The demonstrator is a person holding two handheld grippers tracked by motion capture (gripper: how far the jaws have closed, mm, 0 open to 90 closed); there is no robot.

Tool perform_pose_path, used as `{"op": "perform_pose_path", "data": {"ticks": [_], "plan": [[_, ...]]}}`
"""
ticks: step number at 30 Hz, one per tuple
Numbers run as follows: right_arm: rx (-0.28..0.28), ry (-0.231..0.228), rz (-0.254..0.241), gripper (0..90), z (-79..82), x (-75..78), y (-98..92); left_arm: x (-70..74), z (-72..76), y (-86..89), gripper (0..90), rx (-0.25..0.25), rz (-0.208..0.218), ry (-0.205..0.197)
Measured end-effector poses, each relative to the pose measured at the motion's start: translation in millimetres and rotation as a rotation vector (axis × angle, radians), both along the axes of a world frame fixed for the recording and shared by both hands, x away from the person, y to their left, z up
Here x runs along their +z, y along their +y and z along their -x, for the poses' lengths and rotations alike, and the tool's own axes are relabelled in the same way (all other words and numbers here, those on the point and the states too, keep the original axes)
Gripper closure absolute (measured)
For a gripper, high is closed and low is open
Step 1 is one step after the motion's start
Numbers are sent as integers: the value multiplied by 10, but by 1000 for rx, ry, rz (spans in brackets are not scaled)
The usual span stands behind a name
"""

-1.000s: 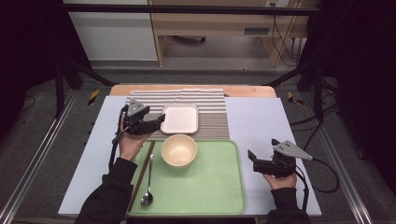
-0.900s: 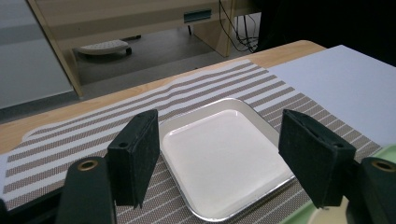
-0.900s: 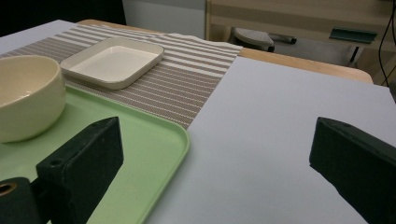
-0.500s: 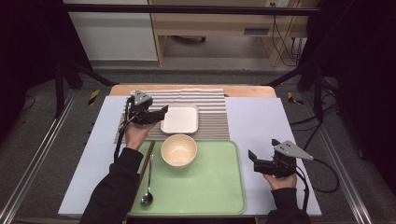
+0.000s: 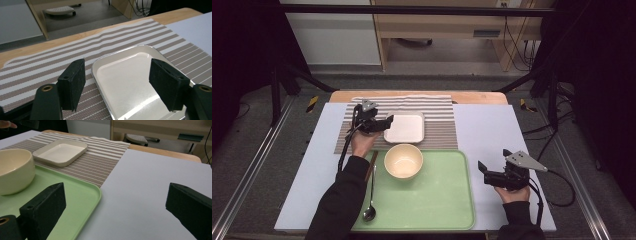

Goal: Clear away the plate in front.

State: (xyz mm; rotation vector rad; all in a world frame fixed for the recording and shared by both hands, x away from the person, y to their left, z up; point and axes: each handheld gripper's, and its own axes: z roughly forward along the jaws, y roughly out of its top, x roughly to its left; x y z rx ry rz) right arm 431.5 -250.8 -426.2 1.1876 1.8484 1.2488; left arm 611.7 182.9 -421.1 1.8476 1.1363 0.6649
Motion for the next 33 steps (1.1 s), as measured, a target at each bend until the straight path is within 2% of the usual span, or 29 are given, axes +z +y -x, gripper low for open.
{"op": "perform_pose_path", "data": {"ticks": [4, 8, 17, 21, 28, 33], "plan": [[3, -4, -1, 33, 4, 3, 6, -98, -57, -15, 314, 8, -9, 30], [5, -2, -4, 33, 5, 10, 7, -178, -85, -30, 342, 1, -62, 64], [4, -4, -2, 33, 6, 12, 6, -327, -150, -3, 407, 8, -93, 145], [3, -3, 0, 33, 3, 9, 5, -383, -157, -17, 454, 3, -102, 174], [3, -2, -2, 33, 3, 6, 9, -464, -149, -1, 545, 18, -91, 208], [3, 1, -3, 33, 3, 6, 11, -476, -149, -18, 607, 27, -102, 214]]}}
